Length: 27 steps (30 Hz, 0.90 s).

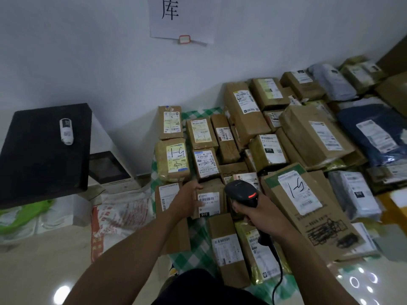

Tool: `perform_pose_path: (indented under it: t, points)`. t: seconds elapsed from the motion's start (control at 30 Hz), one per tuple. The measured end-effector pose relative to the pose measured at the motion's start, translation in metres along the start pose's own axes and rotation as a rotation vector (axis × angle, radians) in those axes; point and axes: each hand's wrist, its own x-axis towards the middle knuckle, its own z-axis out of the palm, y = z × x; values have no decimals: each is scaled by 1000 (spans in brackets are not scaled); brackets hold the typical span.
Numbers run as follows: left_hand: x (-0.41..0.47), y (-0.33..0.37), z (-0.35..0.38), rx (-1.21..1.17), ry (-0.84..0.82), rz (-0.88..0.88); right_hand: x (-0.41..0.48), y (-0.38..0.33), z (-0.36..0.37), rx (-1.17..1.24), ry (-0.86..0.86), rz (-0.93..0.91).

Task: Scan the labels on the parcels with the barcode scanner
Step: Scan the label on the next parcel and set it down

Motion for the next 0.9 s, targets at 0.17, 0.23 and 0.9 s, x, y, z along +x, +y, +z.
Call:
perform_pose_path:
  t: [0.17,0.23,0.9]
  points:
    - [-21,21,-19,-326,87,-62,1,4,-4,65,20,-17]
    - [-33,32,-29,-420,133,-93,1,4,-5,92,71,-47]
    - [-112,67,-33,-842,334,-47,-9,-12,13,151,149,-184]
